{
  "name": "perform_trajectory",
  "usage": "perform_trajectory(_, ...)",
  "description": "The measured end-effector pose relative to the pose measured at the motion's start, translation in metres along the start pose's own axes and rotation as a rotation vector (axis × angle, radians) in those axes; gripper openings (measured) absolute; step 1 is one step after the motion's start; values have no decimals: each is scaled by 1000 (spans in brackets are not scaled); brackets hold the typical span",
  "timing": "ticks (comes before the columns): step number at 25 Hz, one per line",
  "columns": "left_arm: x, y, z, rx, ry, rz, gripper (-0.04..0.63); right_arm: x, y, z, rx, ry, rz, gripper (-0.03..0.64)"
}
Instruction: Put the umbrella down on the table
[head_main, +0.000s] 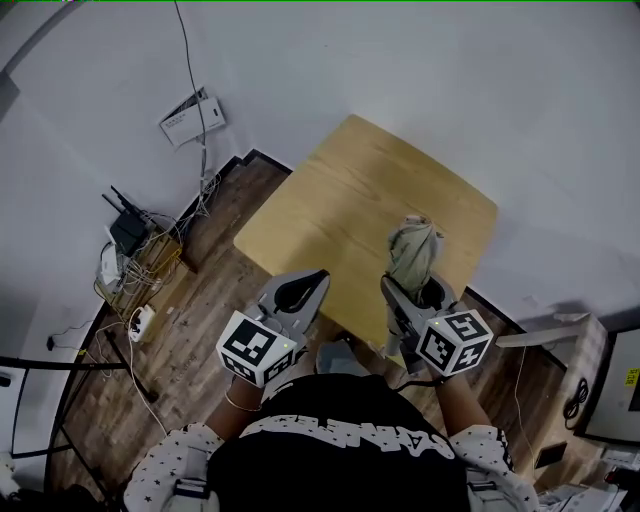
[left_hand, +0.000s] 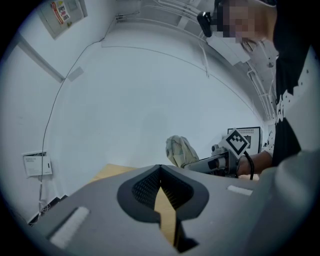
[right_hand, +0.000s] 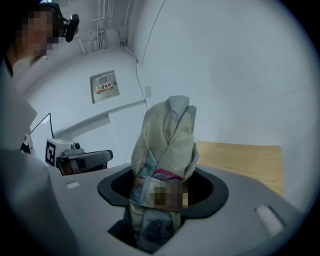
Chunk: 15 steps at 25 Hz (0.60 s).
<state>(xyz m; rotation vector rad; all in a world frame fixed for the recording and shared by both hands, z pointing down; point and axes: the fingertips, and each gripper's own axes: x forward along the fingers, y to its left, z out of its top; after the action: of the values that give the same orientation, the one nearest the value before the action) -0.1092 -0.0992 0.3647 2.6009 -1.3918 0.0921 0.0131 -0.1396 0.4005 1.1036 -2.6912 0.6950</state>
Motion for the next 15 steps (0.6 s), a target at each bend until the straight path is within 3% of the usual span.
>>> perform_trajectory(15, 36, 43, 1, 44, 49, -38, -5, 53, -39, -4, 53, 14, -64, 282)
